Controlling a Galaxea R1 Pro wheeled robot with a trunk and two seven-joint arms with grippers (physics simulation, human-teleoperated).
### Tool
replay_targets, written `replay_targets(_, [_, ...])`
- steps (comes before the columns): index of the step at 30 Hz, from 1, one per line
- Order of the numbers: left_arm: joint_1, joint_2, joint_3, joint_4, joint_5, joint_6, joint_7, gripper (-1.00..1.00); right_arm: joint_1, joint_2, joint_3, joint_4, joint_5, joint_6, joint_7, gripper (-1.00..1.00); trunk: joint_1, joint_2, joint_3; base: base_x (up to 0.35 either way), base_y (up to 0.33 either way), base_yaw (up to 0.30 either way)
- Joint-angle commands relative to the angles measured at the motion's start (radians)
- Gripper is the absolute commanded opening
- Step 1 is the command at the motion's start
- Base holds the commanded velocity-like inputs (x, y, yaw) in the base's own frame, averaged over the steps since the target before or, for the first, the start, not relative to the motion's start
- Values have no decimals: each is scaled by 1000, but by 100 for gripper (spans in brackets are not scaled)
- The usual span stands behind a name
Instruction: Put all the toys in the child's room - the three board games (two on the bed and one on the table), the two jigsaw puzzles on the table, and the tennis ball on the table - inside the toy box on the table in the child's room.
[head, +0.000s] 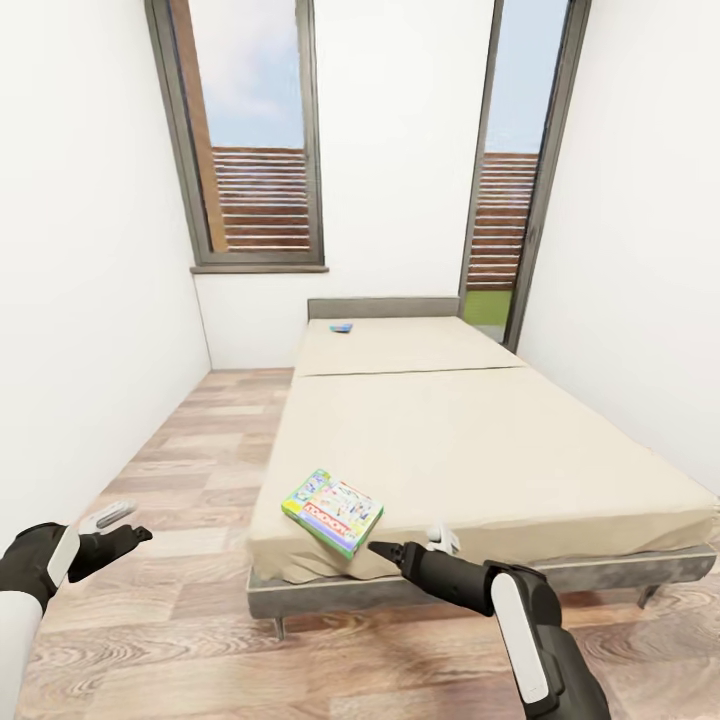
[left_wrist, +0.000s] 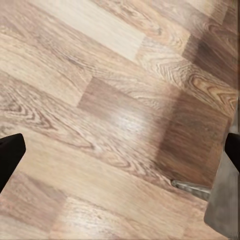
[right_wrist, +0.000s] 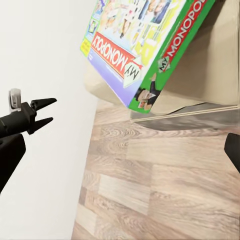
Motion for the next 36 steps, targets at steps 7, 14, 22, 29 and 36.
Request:
replay_targets(7, [-1, 0, 5, -1, 0, 6, -3, 100, -1, 1, -4, 0, 9, 5, 10, 100, 0, 0, 7, -6, 53, -187])
replay_targets(14, [-1, 0, 5, -1, 0, 6, -3, 100, 0, 1, -3, 0, 9, 5, 10, 100, 0, 0, 13, -21, 52, -160])
replay_targets(22, [-1, 0, 5, -2, 0, 6, -3, 100, 0, 1, -3, 0, 9, 4, 10, 100, 0, 0, 14, -2, 37, -21])
replay_targets(29, [-1, 0, 5, -2, -1, 6, -3, 100, 0, 1, -4, 0, 9, 4, 11, 100, 0, 0, 14, 0, 35, 0])
replay_targets(36, [-1, 0, 6, -2, -1, 6, -3, 100, 0, 1, -5, 7, 9, 3, 12, 100, 0, 0, 14, -37, 57, 0])
